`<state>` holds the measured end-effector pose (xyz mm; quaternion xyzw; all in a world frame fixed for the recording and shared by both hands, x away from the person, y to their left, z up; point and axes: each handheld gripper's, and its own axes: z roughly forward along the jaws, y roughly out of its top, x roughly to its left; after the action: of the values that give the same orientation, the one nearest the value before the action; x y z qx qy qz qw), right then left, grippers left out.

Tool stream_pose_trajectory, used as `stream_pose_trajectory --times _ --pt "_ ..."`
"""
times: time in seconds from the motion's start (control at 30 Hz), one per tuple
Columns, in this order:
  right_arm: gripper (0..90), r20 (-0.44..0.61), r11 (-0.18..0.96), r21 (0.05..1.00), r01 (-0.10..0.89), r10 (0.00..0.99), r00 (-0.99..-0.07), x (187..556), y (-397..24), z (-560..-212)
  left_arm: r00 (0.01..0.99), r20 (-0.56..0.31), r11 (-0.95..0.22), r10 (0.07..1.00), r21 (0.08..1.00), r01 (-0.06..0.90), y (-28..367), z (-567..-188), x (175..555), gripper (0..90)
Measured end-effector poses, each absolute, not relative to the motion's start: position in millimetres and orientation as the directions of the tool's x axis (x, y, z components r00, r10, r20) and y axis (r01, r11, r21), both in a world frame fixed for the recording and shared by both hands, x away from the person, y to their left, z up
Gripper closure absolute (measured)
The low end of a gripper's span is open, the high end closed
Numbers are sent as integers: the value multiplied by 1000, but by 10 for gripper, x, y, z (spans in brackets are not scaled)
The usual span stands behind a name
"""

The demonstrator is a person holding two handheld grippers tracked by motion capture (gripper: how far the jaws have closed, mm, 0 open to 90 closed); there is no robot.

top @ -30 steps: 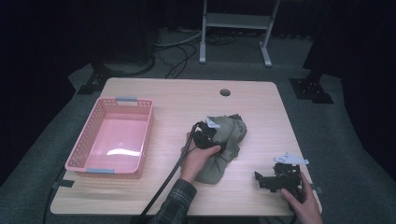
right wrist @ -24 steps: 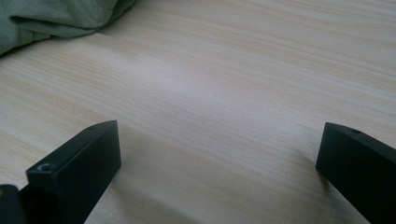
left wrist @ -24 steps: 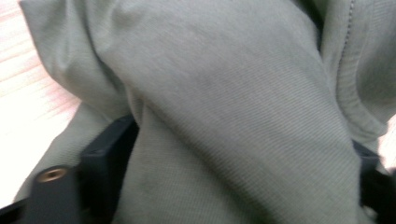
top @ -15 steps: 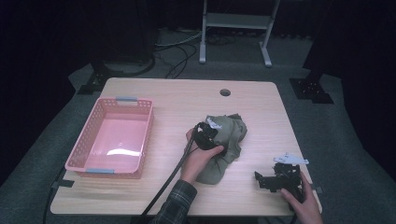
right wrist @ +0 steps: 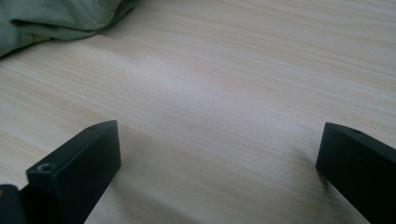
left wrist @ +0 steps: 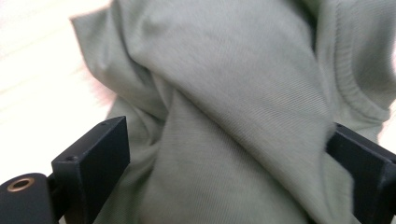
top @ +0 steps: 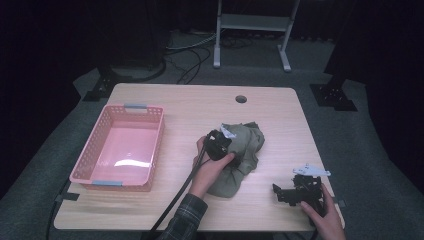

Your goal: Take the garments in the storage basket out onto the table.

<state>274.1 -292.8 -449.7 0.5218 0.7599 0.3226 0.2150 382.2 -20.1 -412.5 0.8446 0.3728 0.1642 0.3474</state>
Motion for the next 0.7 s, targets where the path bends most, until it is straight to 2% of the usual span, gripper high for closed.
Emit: stream_pose_trajectory --times 0.3,0.53,0.7 --pt "0 9 248 715 654 932 -363 2741 -2928 -4497 651 -5 -390 759 798 460 -122 -3959 3800 73" --pt "0 10 247 715 654 932 -363 2741 -2928 -4496 632 5 -265 775 910 319 -8 -3725 3720 73" --pt "0 10 247 714 655 932 -363 2741 -2928 -4496 656 -3 -166 754 967 195 91 -3495 3610 73"
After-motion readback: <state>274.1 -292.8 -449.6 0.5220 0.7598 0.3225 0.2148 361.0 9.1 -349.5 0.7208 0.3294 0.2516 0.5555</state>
